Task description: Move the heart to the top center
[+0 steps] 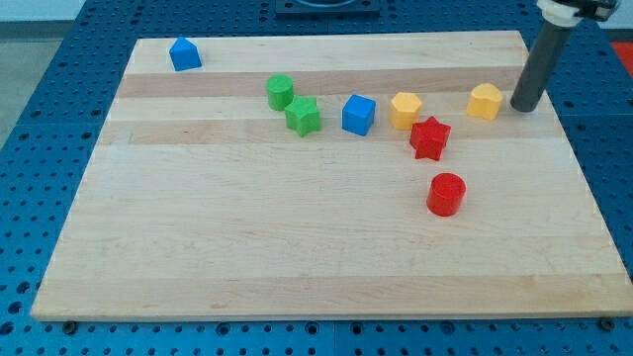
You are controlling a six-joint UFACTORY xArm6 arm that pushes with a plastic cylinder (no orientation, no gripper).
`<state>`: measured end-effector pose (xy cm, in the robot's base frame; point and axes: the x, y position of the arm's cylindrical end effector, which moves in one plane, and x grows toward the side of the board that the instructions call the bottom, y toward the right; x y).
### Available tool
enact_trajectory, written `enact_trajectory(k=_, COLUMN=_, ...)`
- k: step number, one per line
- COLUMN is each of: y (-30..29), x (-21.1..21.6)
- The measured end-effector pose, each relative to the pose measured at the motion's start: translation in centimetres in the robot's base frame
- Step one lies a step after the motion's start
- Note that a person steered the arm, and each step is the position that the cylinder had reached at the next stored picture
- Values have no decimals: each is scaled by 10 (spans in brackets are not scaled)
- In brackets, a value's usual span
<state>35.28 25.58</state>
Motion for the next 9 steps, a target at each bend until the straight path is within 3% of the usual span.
enact_trajectory(k=2, y=-3, x=53)
enact_trajectory(k=3, y=-3, x=53)
enact_trajectory(k=7, y=-27, x=-4)
enact_trajectory(k=9, y=-37, x=-4)
